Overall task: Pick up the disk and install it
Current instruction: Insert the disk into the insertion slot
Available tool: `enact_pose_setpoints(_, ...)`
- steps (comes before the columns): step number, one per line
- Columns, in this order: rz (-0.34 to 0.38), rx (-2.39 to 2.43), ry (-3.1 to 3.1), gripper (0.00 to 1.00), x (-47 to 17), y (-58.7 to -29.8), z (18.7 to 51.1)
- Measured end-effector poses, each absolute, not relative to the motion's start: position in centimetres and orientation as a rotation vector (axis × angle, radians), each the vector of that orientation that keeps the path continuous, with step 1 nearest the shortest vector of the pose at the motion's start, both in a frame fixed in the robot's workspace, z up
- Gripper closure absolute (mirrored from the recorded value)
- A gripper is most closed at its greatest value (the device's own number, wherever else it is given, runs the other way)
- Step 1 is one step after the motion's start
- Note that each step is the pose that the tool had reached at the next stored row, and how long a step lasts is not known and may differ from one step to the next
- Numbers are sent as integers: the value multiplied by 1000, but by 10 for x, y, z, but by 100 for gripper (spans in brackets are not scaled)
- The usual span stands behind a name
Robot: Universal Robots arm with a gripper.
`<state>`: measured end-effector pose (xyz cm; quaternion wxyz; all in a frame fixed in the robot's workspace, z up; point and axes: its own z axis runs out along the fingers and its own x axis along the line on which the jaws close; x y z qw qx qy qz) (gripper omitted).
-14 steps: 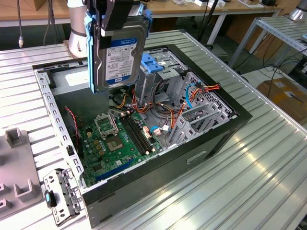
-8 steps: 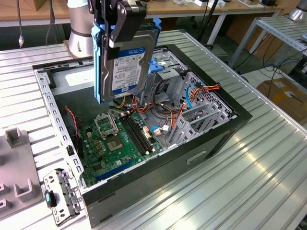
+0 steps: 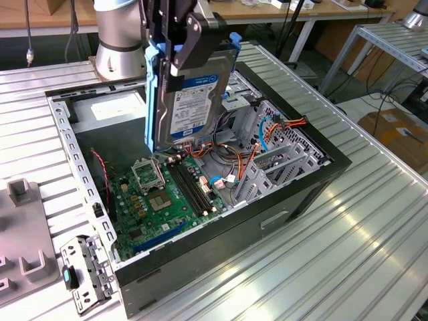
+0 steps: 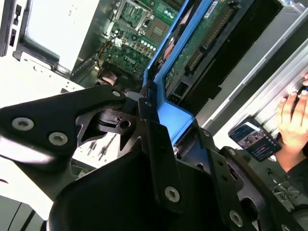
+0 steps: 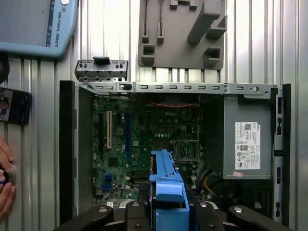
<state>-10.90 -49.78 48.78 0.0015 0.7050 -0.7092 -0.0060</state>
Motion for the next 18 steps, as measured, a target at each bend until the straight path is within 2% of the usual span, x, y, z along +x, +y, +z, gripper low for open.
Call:
enact_pose_setpoints(11, -11, 2209, -2223, 63, -64, -500, 486)
enact_pose_setpoints(18, -10, 2209, -2222, 63, -62, -500, 486)
